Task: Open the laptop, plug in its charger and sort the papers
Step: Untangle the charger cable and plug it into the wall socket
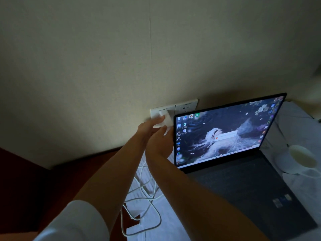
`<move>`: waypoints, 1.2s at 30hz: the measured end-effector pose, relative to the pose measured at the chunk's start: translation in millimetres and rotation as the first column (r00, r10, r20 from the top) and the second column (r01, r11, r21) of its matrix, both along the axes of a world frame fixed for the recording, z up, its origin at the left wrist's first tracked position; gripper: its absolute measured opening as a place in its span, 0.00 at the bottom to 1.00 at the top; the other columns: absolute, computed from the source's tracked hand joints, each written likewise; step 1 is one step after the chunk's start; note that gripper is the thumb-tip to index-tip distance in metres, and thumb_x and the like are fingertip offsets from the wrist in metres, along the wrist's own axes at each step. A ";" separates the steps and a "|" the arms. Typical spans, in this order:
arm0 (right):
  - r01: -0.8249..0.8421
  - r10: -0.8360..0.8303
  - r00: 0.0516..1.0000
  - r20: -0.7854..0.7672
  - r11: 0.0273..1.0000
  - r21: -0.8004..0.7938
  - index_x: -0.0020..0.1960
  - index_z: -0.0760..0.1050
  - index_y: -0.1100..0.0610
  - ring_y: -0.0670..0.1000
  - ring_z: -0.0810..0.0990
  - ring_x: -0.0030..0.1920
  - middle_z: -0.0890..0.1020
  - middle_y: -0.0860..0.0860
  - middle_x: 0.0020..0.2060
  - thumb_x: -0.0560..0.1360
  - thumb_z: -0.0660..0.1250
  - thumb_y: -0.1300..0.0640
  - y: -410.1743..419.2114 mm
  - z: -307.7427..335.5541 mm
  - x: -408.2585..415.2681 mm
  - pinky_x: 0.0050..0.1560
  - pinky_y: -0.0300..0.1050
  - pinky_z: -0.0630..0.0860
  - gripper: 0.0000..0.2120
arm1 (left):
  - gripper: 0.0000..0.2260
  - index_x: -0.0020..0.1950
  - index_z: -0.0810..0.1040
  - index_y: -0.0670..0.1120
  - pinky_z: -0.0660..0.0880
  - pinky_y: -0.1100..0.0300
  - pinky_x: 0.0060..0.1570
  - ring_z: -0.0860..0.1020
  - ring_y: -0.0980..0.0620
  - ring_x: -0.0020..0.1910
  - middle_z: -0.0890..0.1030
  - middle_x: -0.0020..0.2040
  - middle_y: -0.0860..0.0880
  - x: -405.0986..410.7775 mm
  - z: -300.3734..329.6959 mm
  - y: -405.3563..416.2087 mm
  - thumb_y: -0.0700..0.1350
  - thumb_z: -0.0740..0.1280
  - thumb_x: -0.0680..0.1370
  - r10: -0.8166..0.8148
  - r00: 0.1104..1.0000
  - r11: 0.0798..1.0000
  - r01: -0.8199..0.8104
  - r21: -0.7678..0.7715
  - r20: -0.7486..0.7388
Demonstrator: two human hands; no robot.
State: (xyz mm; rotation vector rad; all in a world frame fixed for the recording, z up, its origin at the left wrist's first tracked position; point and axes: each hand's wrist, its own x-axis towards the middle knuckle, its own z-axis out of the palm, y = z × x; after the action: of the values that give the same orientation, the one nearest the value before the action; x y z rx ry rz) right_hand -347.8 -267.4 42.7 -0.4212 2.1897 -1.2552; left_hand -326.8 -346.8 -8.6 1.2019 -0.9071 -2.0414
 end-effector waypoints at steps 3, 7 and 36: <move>-0.009 0.009 1.000 -0.016 1.000 -0.004 0.75 0.59 0.56 0.54 0.69 0.69 0.67 0.55 0.72 0.83 0.49 0.51 0.4 -2.6 -0.8 0.64 0.44 0.66 0.22 | 0.43 0.67 0.74 0.44 0.75 0.41 0.59 0.80 0.38 0.56 0.80 0.58 0.37 0.9 2.3 -1.4 0.54 0.83 0.55 -0.034 0.999 0.999 0.035 -0.018 0.004; -0.038 0.038 0.998 -0.042 0.999 -0.002 0.76 0.55 0.57 0.54 0.65 0.71 0.62 0.56 0.74 0.83 0.50 0.52 0.7 -4.3 -1.0 0.65 0.44 0.66 0.23 | 0.34 0.63 0.76 0.43 0.76 0.47 0.58 0.79 0.40 0.57 0.80 0.57 0.38 4.2 7.9 -2.0 0.56 0.80 0.61 -0.135 0.990 0.990 0.136 -0.025 0.051; -0.242 0.208 0.961 -0.181 0.950 -0.195 0.75 0.57 0.60 0.50 0.67 0.71 0.67 0.54 0.71 0.81 0.55 0.61 46.1 -56.1 5.1 0.70 0.41 0.65 0.23 | 0.37 0.69 0.69 0.50 0.77 0.62 0.47 0.77 0.51 0.48 0.76 0.54 0.50 13.7 8.4 4.4 0.39 0.80 0.64 0.112 0.767 0.530 0.491 -0.691 0.631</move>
State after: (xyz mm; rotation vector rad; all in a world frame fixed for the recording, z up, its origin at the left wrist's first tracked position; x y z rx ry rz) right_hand -342.7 -221.3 -13.4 -0.8619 2.0666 -1.3747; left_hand -313.1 -342.4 -0.1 1.1796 -2.1368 -0.9613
